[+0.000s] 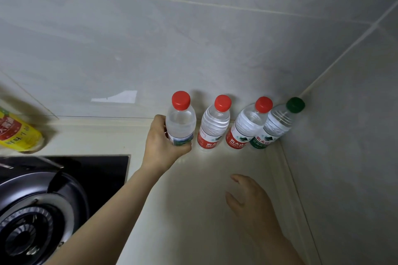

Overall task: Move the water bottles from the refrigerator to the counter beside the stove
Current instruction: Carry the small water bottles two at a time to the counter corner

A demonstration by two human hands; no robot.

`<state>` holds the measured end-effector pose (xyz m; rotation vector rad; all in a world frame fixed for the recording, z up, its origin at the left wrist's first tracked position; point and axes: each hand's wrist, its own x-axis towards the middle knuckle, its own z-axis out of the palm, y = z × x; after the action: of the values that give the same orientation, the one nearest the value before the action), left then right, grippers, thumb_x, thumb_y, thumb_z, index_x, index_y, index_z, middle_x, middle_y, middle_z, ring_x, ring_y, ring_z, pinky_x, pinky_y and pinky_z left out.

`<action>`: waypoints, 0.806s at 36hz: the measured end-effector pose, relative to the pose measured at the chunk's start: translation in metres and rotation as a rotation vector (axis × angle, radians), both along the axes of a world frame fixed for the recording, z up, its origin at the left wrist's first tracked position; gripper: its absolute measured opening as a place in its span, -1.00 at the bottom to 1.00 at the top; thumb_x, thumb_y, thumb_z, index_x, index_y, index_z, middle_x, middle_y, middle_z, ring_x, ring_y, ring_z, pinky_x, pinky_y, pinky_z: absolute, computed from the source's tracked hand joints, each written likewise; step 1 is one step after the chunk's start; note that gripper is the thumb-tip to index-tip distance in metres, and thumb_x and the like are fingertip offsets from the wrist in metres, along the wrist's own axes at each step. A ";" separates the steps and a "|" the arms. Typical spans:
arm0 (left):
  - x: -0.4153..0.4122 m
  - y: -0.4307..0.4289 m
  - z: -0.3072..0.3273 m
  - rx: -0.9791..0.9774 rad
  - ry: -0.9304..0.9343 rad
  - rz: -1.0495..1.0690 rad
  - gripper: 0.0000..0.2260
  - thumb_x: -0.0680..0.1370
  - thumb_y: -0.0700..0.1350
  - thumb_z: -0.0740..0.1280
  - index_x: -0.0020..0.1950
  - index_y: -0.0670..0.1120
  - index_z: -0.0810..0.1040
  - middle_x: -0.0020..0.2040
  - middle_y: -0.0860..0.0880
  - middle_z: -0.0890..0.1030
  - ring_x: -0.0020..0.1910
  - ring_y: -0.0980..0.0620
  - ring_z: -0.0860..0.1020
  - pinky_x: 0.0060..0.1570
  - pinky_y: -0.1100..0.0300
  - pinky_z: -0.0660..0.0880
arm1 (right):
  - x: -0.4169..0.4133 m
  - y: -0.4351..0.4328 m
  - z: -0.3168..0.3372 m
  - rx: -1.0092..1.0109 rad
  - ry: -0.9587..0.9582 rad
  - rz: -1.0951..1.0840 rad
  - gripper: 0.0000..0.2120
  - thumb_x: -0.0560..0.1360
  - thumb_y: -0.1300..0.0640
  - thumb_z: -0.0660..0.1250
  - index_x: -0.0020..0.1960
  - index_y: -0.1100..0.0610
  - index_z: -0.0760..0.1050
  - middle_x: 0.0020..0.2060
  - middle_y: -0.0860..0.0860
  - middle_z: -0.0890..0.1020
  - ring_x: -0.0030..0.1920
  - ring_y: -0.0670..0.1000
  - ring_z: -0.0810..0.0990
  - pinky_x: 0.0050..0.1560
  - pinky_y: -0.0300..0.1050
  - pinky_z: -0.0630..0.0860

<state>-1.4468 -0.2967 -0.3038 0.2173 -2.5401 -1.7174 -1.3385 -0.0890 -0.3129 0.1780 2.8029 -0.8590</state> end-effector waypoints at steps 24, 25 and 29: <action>-0.016 0.003 -0.016 0.026 0.017 -0.062 -0.45 0.27 -0.23 0.59 0.10 -0.06 0.35 -0.08 0.20 0.47 -0.11 0.46 0.48 -0.25 0.53 0.44 | -0.004 0.008 -0.001 -0.037 0.042 -0.051 -0.59 0.47 0.13 0.41 0.30 0.11 0.48 0.20 -0.04 0.56 0.18 -0.12 0.49 0.15 -0.38 0.27; -0.016 0.003 -0.016 0.024 0.010 -0.065 -0.45 0.27 -0.22 0.59 0.10 -0.06 0.35 -0.07 0.19 0.47 -0.11 0.45 0.49 -0.25 0.53 0.44 | -0.004 0.007 -0.001 -0.039 0.042 -0.053 -0.59 0.47 0.13 0.41 0.30 0.11 0.48 0.20 -0.04 0.56 0.18 -0.12 0.49 0.15 -0.38 0.27; -0.015 0.002 -0.013 0.001 -0.026 -0.077 -0.44 0.29 -0.15 0.59 0.13 -0.02 0.33 -0.04 0.23 0.46 -0.10 0.34 0.50 -0.27 0.55 0.41 | -0.005 0.006 0.001 -0.036 0.050 -0.066 -0.60 0.46 0.14 0.41 0.28 0.13 0.50 0.18 -0.01 0.57 0.19 -0.05 0.52 0.15 -0.34 0.30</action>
<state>-1.4614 -0.2948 -0.3163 0.1439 -2.5989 -1.7532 -1.3433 -0.0827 -0.3115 0.2481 2.8394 -0.9410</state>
